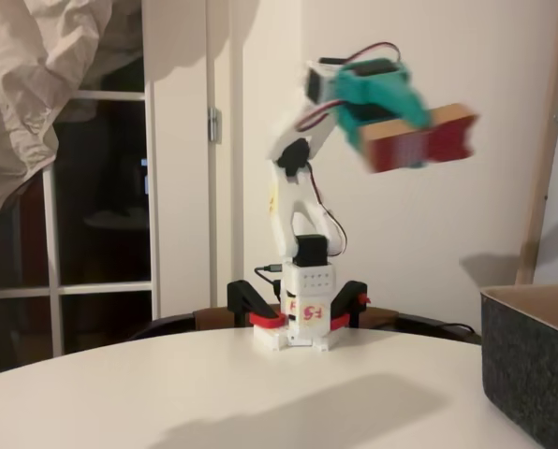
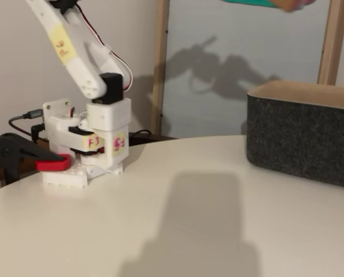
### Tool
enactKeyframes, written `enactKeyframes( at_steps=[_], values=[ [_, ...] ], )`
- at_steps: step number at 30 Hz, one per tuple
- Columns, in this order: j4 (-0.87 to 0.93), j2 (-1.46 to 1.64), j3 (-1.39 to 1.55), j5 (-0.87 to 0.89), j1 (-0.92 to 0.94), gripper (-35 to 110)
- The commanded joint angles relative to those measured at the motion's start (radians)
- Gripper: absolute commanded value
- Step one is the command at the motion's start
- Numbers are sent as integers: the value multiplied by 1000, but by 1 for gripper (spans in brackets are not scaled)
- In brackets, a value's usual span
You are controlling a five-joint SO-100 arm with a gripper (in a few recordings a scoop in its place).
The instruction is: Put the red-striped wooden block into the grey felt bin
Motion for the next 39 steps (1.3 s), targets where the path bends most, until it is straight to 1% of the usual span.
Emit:
enactKeyframes(
  at_steps=[1,5,9,13,19,25,28,30,32,39],
  values=[
    [-9,-3,-43,-26,-132,11],
    [-18,-81,-55,-55,-276,10],
    [-34,-199,-63,-130,-408,9],
    [-35,-331,-106,-204,-491,7],
    [-35,-523,-199,-252,-512,6],
    [-35,-646,-247,-278,-471,7],
    [-29,-653,-239,-282,-463,11],
    [8,-652,-239,-301,-465,18],
    [35,-644,-242,-311,-474,22],
    [114,-552,-245,-380,-515,24]
  ],
)
